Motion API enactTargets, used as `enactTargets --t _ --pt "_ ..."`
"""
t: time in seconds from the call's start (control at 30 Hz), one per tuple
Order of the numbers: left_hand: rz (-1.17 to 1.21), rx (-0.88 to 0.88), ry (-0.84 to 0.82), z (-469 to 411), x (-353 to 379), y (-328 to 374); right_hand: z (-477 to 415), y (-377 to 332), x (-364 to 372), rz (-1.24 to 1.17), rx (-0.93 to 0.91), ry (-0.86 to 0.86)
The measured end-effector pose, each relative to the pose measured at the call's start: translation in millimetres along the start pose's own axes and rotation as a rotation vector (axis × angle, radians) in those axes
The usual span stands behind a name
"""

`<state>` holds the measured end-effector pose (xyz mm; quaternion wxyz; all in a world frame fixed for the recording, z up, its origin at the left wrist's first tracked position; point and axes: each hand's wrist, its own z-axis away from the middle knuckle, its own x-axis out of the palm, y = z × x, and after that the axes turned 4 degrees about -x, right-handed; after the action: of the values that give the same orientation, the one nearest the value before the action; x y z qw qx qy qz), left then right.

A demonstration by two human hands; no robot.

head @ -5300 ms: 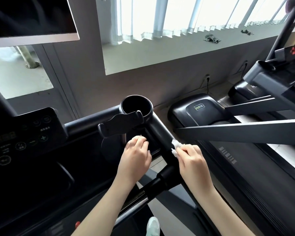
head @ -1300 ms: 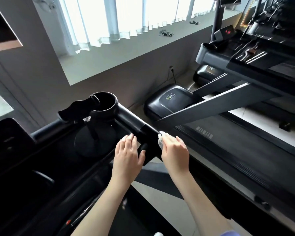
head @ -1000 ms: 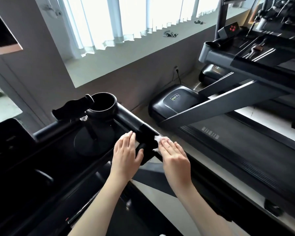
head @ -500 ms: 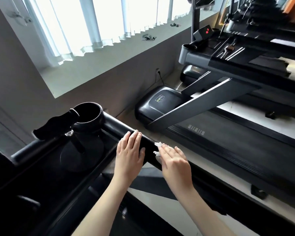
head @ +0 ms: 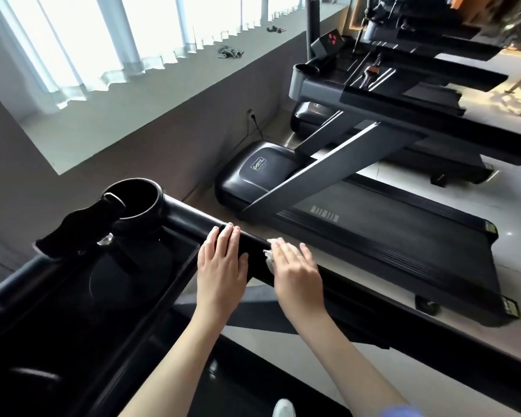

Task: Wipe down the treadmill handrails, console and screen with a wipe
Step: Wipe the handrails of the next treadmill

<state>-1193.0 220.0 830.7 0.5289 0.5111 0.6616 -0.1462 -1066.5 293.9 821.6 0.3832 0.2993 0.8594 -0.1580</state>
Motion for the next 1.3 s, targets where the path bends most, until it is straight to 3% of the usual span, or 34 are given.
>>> enactTargets --t 0.27,0.47,0.7,0.9,1.1,1.3 --pt "-0.012 0.006 -0.009 2 1 0 17 8 -6 0.045 -0.040 0.023" --pt "-0.040 0.031 0.016 1 3 0 -14 -7 5 -0.016 0.095 0.023" --pt "-0.061 0.120 0.010 3 4 0 20 14 -13 0.063 -0.001 0.015" --pt "-0.066 0.171 0.003 3 4 0 -2 -6 -5 0.044 0.176 0.028" --pt "-0.042 0.182 0.000 4 4 -1 33 13 -24 0.086 0.020 0.001" --pt "-0.016 0.172 0.027 -3 6 9 17 14 -16 0.070 0.212 0.003"
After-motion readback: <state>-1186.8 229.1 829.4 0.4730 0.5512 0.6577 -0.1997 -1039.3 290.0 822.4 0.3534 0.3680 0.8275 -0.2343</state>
